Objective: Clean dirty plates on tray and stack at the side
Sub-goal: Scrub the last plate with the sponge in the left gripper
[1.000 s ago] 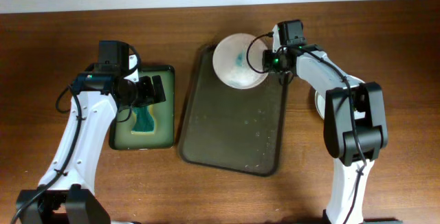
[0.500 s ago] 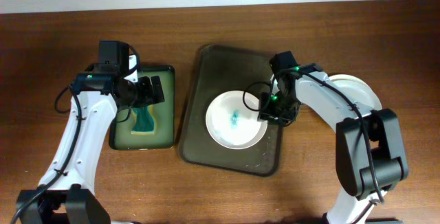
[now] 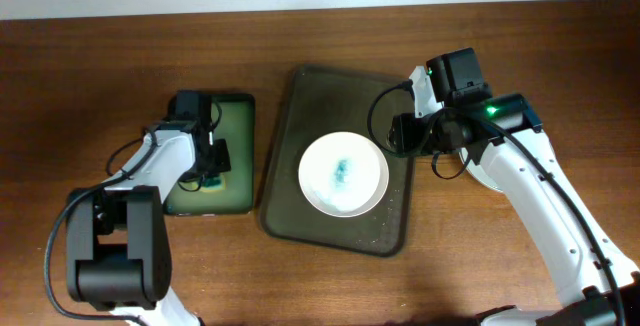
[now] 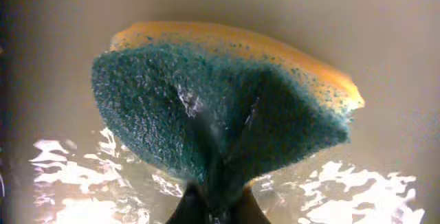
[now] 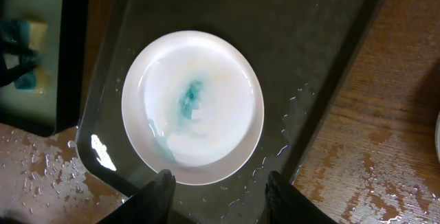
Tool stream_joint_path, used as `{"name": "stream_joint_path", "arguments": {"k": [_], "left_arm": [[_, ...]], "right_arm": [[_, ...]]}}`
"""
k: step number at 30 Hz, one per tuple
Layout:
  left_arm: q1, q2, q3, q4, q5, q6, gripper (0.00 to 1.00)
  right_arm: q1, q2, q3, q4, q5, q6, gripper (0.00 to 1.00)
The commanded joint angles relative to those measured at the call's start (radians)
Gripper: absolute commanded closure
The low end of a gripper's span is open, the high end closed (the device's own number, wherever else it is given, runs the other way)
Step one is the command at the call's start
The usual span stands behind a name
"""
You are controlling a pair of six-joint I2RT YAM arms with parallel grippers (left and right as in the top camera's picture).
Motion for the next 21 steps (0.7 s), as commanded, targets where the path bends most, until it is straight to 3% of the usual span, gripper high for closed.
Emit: {"name": "stream_joint_path", "arguments": {"k": [1,3,6,7,8,10,11,14,18,20,21], "left_arm": [[0.003,0.070,0.068,-0.129,0.031,0.009,1.00],[0.002,0.062,0.216,-0.282,0.047,0.009,0.96],[0.003,0.062,0.291,-0.352,0.046,0.009,0.48],[0.003,0.062,0.273,-0.340,0.046,0.009,0.47],[0.002,0.064,0.240,-0.300,0.046,0.009,0.50],[0.002,0.094,0.088,-0.125,0.047,0.008,0.73],[0.002,0.115,0.056,-0.101,0.050,0.008,1.00],[0.002,0.116,0.061,-0.108,0.050,0.009,1.00],[-0.009,0.016,0.314,-0.323,0.143,0.060,1.00],[-0.055,-0.052,0.409,-0.385,0.186,0.065,1.00],[-0.086,-0.072,0.431,-0.395,0.187,0.064,1.00]], "right_arm": [[0.005,0.011,0.001,-0.001,0.026,-0.011,0.56],[0.005,0.011,0.001,-0.017,0.133,0.076,0.56],[0.005,0.012,-0.005,-0.049,0.155,0.087,0.52],[0.005,0.013,-0.016,-0.049,0.155,0.087,0.51],[0.005,0.014,-0.035,-0.049,0.155,0.087,0.51],[0.005,0.014,-0.090,-0.041,0.155,0.087,0.51],[0.005,0.014,-0.103,-0.039,0.155,0.087,0.51],[0.005,0.014,-0.108,0.021,0.154,0.087,0.51],[0.005,0.102,-0.108,0.066,0.147,0.033,0.52],[0.005,0.196,-0.108,0.084,0.054,-0.046,0.71],[0.005,0.244,-0.108,0.089,0.031,-0.060,0.71]]}}
